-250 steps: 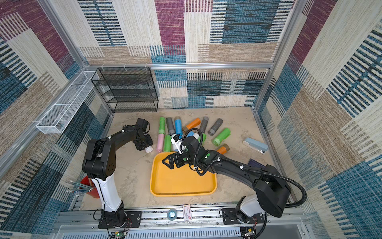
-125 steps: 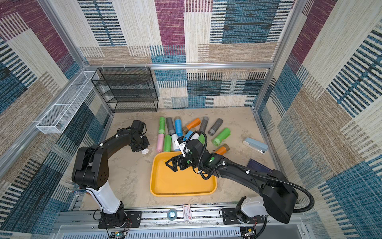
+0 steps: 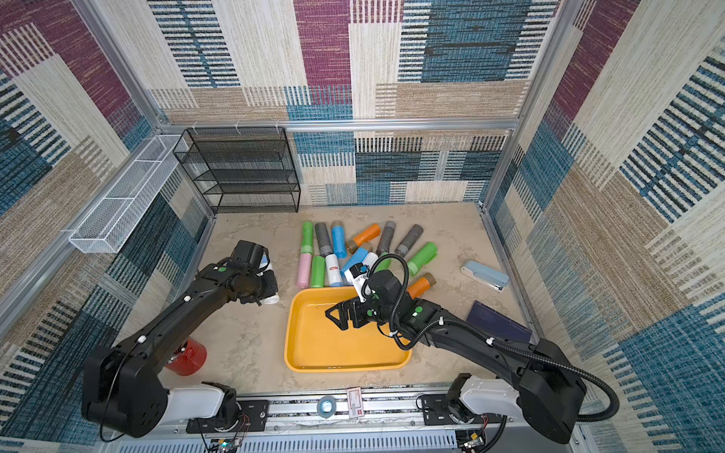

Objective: Put the roll of trash bags into the storage box
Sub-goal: Pick up the roll of trash bags from the center of the board.

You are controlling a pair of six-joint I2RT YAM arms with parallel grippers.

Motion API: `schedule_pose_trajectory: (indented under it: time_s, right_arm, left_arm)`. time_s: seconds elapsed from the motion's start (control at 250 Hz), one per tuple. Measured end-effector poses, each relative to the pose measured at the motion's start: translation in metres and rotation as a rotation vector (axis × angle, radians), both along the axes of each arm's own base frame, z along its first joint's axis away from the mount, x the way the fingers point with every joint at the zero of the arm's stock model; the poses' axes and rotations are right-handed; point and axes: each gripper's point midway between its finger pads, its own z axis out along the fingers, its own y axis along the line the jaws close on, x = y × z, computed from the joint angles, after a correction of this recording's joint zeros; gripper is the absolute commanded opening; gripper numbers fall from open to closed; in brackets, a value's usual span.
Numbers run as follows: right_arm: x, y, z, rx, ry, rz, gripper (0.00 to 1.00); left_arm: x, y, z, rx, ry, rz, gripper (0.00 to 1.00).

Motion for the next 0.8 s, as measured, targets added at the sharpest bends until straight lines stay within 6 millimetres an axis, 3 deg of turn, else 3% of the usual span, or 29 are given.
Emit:
schedule_pose_trajectory:
  time_s: [0.192, 0.432, 0.6, 0.8]
  right_arm:
    - [0.006, -0.028, -0.001, 0.008, 0.015, -0.065, 0.99]
    - [0.001, -0.039, -0.002, 0.003, 0.030, -0.073, 0.99]
    - [-0.008, -0.044, -0.014, -0.011, 0.057, -0.066, 0.99]
    - [-0.014, -0.047, -0.020, -0.014, 0.079, -0.058, 0.99]
  left_arm:
    - [-0.041, -0.023, 0.018, -0.094, -0.026, -0.092, 0.18]
    - [-0.078, -0.062, 0.021, -0.194, 0.011, -0.210, 0.18]
    - [-0.099, -0.089, 0.009, -0.180, 0.081, -0.298, 0.18]
    - [-0.109, -0.101, -0.012, -0.071, 0.136, -0.307, 0.18]
